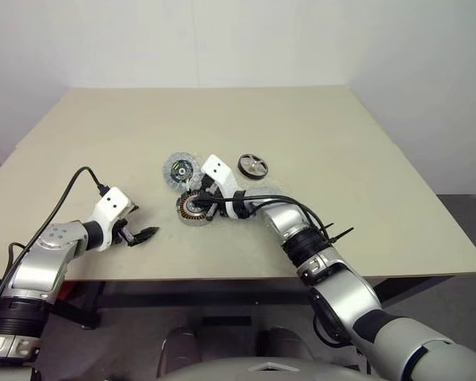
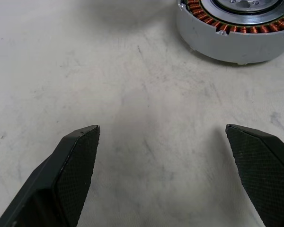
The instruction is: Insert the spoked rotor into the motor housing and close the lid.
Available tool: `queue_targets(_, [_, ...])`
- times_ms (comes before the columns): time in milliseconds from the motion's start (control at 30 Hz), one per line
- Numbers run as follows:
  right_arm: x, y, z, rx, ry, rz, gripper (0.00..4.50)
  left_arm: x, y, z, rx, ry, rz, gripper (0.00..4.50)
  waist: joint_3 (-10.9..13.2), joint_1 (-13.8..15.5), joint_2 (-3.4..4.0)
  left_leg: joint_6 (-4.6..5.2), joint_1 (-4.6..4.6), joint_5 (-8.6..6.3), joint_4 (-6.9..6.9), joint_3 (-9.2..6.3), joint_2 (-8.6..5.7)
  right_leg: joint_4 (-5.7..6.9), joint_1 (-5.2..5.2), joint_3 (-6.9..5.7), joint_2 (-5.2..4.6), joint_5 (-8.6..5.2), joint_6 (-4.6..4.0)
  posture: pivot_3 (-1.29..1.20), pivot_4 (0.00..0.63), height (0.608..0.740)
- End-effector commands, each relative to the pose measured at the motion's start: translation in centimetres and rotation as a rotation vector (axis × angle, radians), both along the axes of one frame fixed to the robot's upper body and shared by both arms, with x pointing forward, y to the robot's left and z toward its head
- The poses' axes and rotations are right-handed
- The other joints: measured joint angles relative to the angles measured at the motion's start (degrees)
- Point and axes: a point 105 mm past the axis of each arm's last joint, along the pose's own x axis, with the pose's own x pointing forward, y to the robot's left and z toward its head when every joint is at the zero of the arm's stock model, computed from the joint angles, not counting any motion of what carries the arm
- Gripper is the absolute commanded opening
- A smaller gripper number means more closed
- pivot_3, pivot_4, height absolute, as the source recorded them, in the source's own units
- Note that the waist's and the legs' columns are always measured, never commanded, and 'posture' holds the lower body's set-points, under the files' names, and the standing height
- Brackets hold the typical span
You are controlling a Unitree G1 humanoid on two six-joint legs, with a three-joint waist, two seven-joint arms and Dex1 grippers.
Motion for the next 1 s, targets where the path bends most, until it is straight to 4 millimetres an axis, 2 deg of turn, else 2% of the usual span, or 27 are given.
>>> queue_targets(33, [0.3,0.6,1.5,0.029,-0.053,0.014,0.05,0.4,-0.1,1.4,0.003,-0.056,-0.006,4.5,0.0,0.0,-0.01,0.0,0.01,0.0,0.0,0.0,0.0,0.0,0.01,0.0,0.0,0.0,0.0,0.0,0.0,0.74])
queue_targets(233, [0.3,0.3,2.1,0.046,-0.063,0.017,0.05,0.5,-0.3,1.3,0.0,-0.057,-0.011,4.5,0.0,0.0,-0.01,0.0,0.0,0.0,0.0,0.0,0.0,0.0,0.01,0.0,0.0,0.0,0.0,0.0,0.0,0.74])
queue_targets(500, [0.7,0.3,4.0,0.083,-0.097,0.011,0.05,0.7,-0.4,1.3,0.0,-0.059,-0.016,4.5,0.0,0.0,-0.01,0.0,0.01,0.0,0.0,0.0,0.0,0.0,0.01,0.0,0.0,0.0,0.0,0.0,0.0,0.74])
queue_targets(633, [0.8,0.1,3.1,0.065,-0.083,-0.003,0.05,0.8,-0.5,1.4,0.0,-0.061,-0.016,4.5,0.0,0.0,-0.01,0.0,0.01,0.0,0.0,0.0,0.0,0.0,0.01,0.0,0.0,0.0,0.0,0.0,0.0,0.74])
queue_targets(833, [0.2,0.0,0.7,0.022,-0.036,0.0,0.05,0.8,-0.4,1.4,0.0,-0.064,-0.012,4.5,0.0,0.0,-0.02,0.0,0.0,0.0,0.0,0.0,0.0,0.0,0.01,0.0,0.0,0.0,0.0,0.0,0.0,0.74])
queue_targets(1000, [0.4,-0.5,0.5,0.015,-0.04,-0.012,0.05,0.8,-0.4,1.3,-0.003,-0.063,-0.009,4.5,0.0,0.0,-0.02,0.0,0.0,0.0,0.0,0.0,0.0,0.01,0.03,0.0,0.0,0.0,0.0,0.0,0.0,0.74])
